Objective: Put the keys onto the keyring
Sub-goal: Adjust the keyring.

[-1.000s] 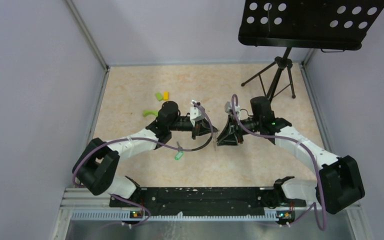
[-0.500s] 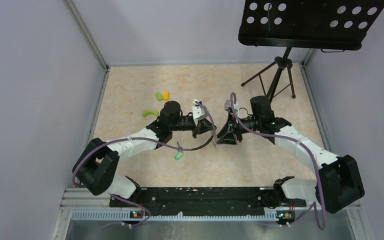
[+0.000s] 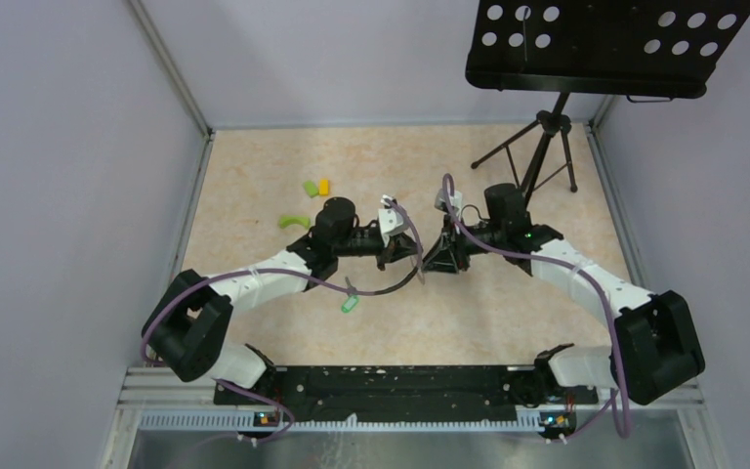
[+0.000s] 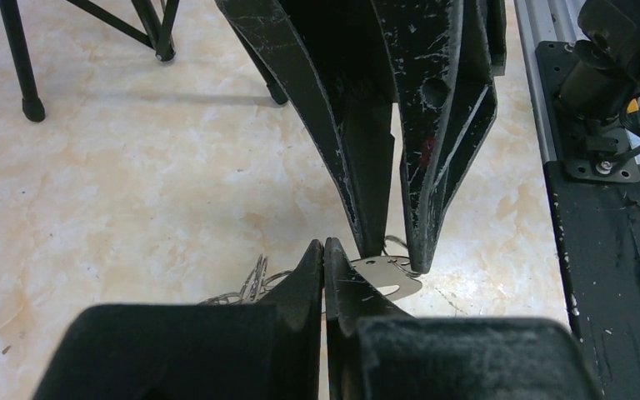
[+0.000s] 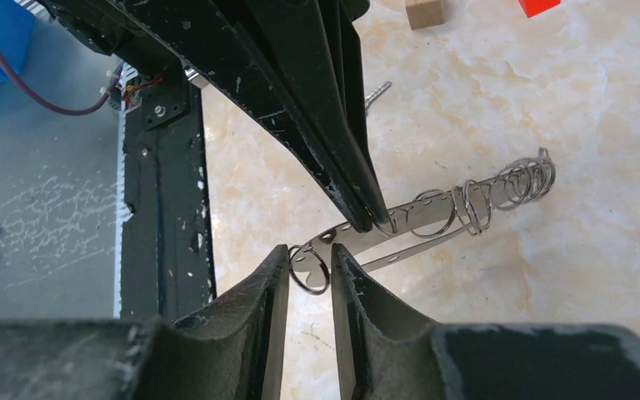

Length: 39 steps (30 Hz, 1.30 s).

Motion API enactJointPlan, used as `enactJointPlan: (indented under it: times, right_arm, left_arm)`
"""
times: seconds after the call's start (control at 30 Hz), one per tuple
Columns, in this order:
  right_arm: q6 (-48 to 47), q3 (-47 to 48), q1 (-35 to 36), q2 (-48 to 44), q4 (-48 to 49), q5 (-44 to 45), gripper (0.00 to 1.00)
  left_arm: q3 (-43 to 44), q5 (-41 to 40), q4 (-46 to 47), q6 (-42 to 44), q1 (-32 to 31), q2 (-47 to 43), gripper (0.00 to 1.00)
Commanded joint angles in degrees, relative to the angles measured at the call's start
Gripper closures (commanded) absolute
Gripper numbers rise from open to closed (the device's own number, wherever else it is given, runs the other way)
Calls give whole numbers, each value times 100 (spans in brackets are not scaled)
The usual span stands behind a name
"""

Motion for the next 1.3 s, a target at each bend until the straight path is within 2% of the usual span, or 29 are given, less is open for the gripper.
enactJointPlan:
  times: [0.0, 0.37, 0.6, 0.83, 1.07, 1.27]
  right_arm:
    - [-47, 269, -27, -2, 124, 1, 78]
    - [-273, 295, -27, -76, -107, -48, 99]
    - [-366, 311, -23, -114, -218, 51, 100]
    - [-807, 573, -23, -269, -635, 183, 100]
    - [-1744, 820, -23, -478, -1209, 383, 100]
    - [-1973, 868, -27, -507, -1389, 555, 100]
  left_arm:
    - [254, -21, 113, 118, -28, -15, 100]
    - [207, -164, 8, 422, -24, -152, 100]
    - [171, -84, -53, 624, -26, -207, 100]
    - [31, 546, -408, 1543, -24, -375, 100]
    - [144, 939, -1382, 2666, -7, -546, 84]
    - [364, 1262, -2121, 3225, -8, -481, 71]
